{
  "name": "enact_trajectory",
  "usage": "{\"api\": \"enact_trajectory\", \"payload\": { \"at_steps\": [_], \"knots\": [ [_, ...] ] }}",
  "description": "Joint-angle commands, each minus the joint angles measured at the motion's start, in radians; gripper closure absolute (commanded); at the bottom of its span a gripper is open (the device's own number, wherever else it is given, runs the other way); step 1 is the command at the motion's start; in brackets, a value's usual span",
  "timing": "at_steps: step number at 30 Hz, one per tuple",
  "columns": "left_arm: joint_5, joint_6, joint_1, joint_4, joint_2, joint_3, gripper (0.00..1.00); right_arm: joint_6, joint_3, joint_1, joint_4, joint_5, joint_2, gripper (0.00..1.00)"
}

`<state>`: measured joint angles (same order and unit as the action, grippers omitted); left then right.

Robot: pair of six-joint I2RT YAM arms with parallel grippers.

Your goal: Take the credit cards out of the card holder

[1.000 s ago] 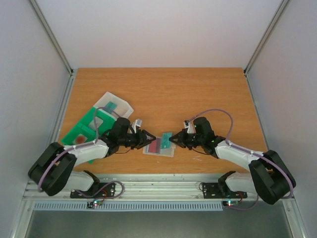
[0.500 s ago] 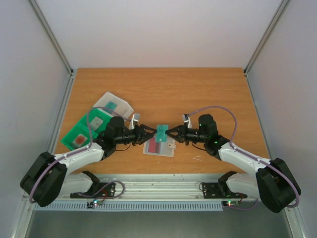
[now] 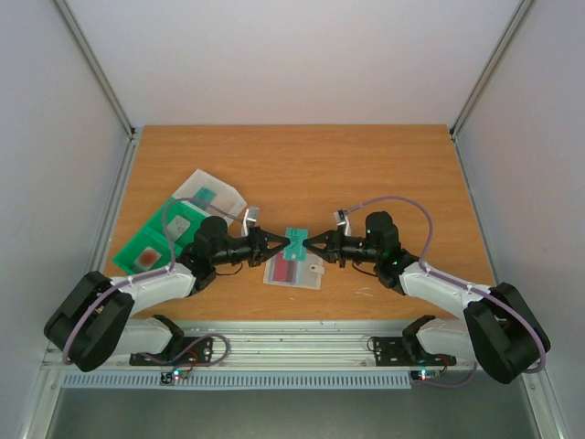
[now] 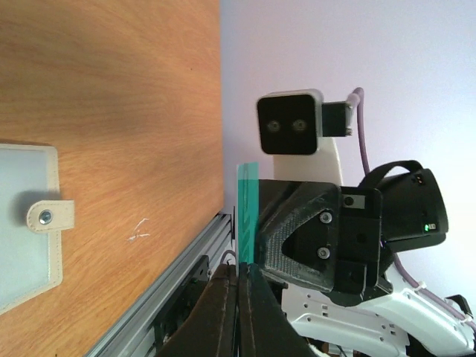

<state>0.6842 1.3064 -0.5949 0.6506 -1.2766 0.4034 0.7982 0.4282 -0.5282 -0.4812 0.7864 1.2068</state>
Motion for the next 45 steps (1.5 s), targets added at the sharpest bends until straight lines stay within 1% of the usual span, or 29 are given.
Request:
{"api": "enact_trajectory", "payload": {
  "at_steps": [1,4,6,9,11,15,18,21,24,26,29,33,36,38,39,41,43,45],
  "knots": [
    [0.042,-0.003,-0.009,0.11,-0.014,-0.015,0.99,-0.028,0.006,-0.015,-0.047,0.052,-0.008,0.91],
    [0.079,-0.042,-0.009,0.083,-0.01,-0.007,1.0,-0.064,0.017,-0.015,-0.001,0.058,-0.033,0.78],
    [0.118,-0.096,-0.009,0.026,-0.009,0.007,1.0,-0.123,0.041,-0.015,0.07,0.066,-0.057,0.68],
    [0.146,-0.169,-0.009,-0.061,0.008,0.011,1.0,-0.276,0.108,-0.012,0.293,0.06,-0.099,0.56],
    [0.167,-0.216,-0.009,-0.095,0.019,0.012,1.0,-0.392,0.162,-0.012,0.447,0.051,-0.132,0.51],
    [0.227,-0.246,-0.009,-0.111,0.04,0.019,0.99,-0.609,0.285,-0.011,0.773,0.02,-0.161,0.42],
    [0.263,-0.275,-0.009,-0.154,0.072,0.028,1.0,-0.706,0.354,-0.012,0.911,-0.005,-0.169,0.4],
    [0.302,-0.311,-0.009,-0.224,0.106,0.051,1.0,-0.764,0.404,-0.013,0.989,0.038,-0.154,0.39],
    [0.321,-0.367,-0.009,-0.335,0.149,0.08,1.0,-0.799,0.445,-0.013,1.039,0.096,-0.131,0.44],
    [0.329,-0.418,-0.009,-0.427,0.174,0.103,0.99,-0.822,0.458,-0.012,1.049,0.123,-0.122,0.47],
    [0.357,-0.476,-0.009,-0.473,0.193,0.116,1.0,-0.823,0.466,-0.013,1.05,0.141,-0.105,0.49],
    [0.393,-0.483,-0.009,-0.472,0.196,0.124,1.0,-0.83,0.476,-0.014,1.05,0.167,-0.08,0.47],
    [0.4,-0.482,-0.009,-0.457,0.196,0.123,1.0,-0.829,0.486,-0.021,1.043,0.204,-0.051,0.47],
    [0.408,-0.468,-0.009,-0.406,0.195,0.114,0.99,-0.832,0.492,-0.032,1.044,0.215,-0.039,0.51],
    [0.423,-0.446,-0.009,-0.347,0.195,0.104,1.0,-0.832,0.492,-0.038,1.044,0.212,-0.035,0.55],
    [0.443,-0.376,-0.009,-0.244,0.194,0.08,1.0,-0.832,0.489,-0.043,1.043,0.209,-0.031,0.6],
    [0.45,-0.339,-0.009,-0.211,0.194,0.077,1.0,-0.83,0.489,-0.048,1.041,0.206,-0.025,0.62],
    [0.448,-0.334,-0.009,-0.205,0.195,0.073,1.0,-0.83,0.492,-0.053,1.04,0.205,-0.021,0.63]
  ]
}}
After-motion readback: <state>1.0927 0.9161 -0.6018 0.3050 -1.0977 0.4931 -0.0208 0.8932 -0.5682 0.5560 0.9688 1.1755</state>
